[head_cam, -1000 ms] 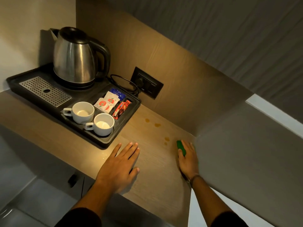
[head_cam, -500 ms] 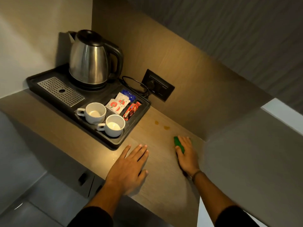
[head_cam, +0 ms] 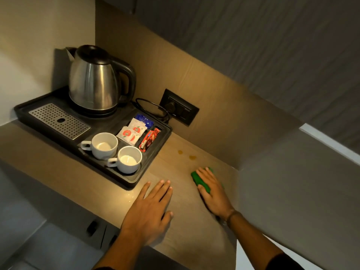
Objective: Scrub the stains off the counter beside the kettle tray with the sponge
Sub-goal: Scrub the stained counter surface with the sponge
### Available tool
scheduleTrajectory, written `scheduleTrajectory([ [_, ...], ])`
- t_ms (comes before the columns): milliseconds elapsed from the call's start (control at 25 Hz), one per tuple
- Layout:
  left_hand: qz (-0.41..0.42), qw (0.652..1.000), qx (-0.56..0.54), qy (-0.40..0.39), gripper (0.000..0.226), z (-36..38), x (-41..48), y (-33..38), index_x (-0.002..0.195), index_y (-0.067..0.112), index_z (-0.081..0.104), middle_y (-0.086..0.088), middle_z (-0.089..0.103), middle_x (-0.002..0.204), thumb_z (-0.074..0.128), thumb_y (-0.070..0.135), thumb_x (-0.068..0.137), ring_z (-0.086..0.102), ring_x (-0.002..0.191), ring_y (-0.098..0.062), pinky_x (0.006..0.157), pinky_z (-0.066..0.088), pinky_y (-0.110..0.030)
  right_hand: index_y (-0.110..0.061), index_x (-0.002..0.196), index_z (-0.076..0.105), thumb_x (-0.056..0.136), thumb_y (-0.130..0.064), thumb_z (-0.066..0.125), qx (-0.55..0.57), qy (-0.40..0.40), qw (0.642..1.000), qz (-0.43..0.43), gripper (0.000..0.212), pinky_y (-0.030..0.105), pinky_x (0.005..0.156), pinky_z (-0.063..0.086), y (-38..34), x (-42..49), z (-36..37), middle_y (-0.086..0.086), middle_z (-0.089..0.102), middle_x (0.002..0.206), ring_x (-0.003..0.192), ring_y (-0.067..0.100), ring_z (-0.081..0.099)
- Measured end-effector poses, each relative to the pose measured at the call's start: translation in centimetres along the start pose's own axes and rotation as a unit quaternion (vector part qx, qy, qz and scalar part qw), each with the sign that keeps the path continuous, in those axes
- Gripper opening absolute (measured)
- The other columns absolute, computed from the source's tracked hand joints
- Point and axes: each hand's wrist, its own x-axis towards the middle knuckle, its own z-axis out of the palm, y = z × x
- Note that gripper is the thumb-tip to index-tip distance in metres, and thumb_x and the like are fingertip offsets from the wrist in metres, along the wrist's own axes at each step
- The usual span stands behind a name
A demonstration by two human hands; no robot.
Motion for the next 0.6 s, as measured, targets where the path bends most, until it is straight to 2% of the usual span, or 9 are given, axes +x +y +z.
scheduleTrajectory([
  [80,0.002,1.000,0.004,-0.002,0.074,0.1,0.0,-0.1,0.163,0.022,0.004,0.001,0.000,0.174,0.019,0.061,0.102,-0.010,0.157,-0.016,0.124,-0.010,-0.048,-0.024,0.154,0.046,0.107,-0.021,0.055,0.001,0.014,1.000,0.024,0.048,0.041,0.128,0.018,1.2,0.8,-1.1,-0.003,0.038,0.165,0.158,0.020,0.019],
  [200,0.001,1.000,-0.001,-0.005,0.075,0.0,0.1,-0.1,0.163,0.022,0.003,0.001,-0.004,0.173,0.019,0.062,0.102,-0.011,0.157,-0.016,0.124,-0.012,-0.049,-0.016,0.153,0.046,0.106,-0.016,0.055,0.002,0.052,0.992,0.112,0.048,0.046,0.127,0.022,-1.1,6.6,-0.9,0.007,0.040,0.164,0.156,0.030,0.023],
  [280,-0.003,1.000,-0.002,-0.002,0.076,0.0,0.2,-0.1,0.164,0.021,0.007,0.001,0.000,0.174,0.021,0.061,0.101,-0.009,0.157,-0.016,0.124,-0.011,-0.048,-0.020,0.155,0.043,0.106,-0.021,0.054,-0.009,0.039,0.996,0.077,0.050,0.049,0.128,0.019,-3.0,7.5,1.1,0.004,0.037,0.165,0.157,0.027,0.019],
  [400,-0.003,1.000,-0.009,-0.015,0.078,-0.1,0.2,-0.1,0.164,0.020,0.008,0.000,0.001,0.175,0.023,0.060,0.099,-0.009,0.158,-0.016,0.126,-0.009,-0.049,-0.033,0.157,0.038,0.108,-0.034,0.049,-0.026,0.002,1.000,-0.014,0.050,0.047,0.129,0.014,-1.4,3.7,1.7,-0.007,0.033,0.168,0.159,0.016,0.014],
  [480,0.001,1.000,-0.007,-0.020,0.078,-0.3,0.2,0.0,0.164,0.020,0.007,0.001,-0.002,0.175,0.023,0.060,0.099,-0.011,0.157,-0.016,0.127,-0.007,-0.051,-0.030,0.155,0.042,0.108,-0.029,0.051,-0.017,0.020,1.000,0.015,0.049,0.048,0.129,0.018,-0.1,3.8,1.0,-0.005,0.035,0.166,0.158,0.019,0.017],
  [600,0.003,1.000,-0.013,-0.021,0.077,-0.5,0.3,0.2,0.164,0.020,0.007,0.002,-0.004,0.175,0.025,0.059,0.100,-0.011,0.157,-0.015,0.127,-0.008,-0.051,-0.020,0.154,0.045,0.106,-0.019,0.054,-0.004,0.063,0.992,0.111,0.049,0.050,0.127,0.022,-2.6,9.3,1.1,0.005,0.040,0.164,0.156,0.029,0.022],
])
